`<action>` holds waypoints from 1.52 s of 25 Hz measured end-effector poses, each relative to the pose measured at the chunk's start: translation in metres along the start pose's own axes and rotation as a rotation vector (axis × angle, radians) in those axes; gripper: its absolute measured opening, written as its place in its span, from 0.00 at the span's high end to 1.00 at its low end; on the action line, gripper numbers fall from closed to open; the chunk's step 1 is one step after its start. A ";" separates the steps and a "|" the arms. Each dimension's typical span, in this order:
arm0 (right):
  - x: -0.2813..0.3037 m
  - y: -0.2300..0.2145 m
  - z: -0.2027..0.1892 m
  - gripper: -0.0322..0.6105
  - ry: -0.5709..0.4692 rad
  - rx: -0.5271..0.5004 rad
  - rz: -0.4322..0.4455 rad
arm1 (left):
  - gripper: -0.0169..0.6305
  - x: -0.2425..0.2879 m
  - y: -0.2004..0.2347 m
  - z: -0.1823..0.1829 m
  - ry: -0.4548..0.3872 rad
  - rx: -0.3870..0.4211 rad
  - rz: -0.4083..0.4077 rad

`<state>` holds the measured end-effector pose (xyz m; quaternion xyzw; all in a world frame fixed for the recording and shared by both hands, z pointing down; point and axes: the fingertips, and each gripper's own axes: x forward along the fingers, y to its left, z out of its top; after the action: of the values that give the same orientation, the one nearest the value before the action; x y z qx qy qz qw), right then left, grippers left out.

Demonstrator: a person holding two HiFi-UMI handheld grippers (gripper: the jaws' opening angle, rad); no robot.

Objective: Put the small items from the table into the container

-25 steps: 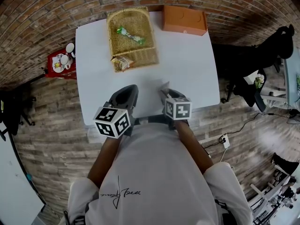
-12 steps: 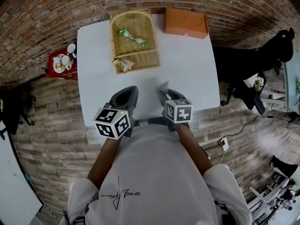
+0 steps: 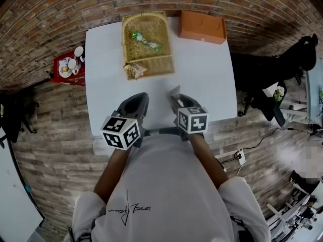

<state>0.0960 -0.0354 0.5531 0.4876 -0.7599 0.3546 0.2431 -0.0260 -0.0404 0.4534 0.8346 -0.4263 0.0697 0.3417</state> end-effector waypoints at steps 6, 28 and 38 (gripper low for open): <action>0.000 0.009 0.012 0.70 -0.022 -0.019 0.020 | 0.96 -0.003 0.005 0.002 -0.008 -0.009 0.008; 0.020 0.033 0.065 0.71 -0.075 -0.146 0.075 | 0.96 -0.010 0.023 0.013 -0.034 -0.021 0.042; 0.039 0.034 0.088 0.71 -0.091 -0.165 0.079 | 0.96 -0.018 0.035 0.017 -0.044 -0.027 0.074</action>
<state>0.0474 -0.1163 0.5152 0.4513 -0.8153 0.2776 0.2336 -0.0663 -0.0530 0.4512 0.8150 -0.4651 0.0582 0.3406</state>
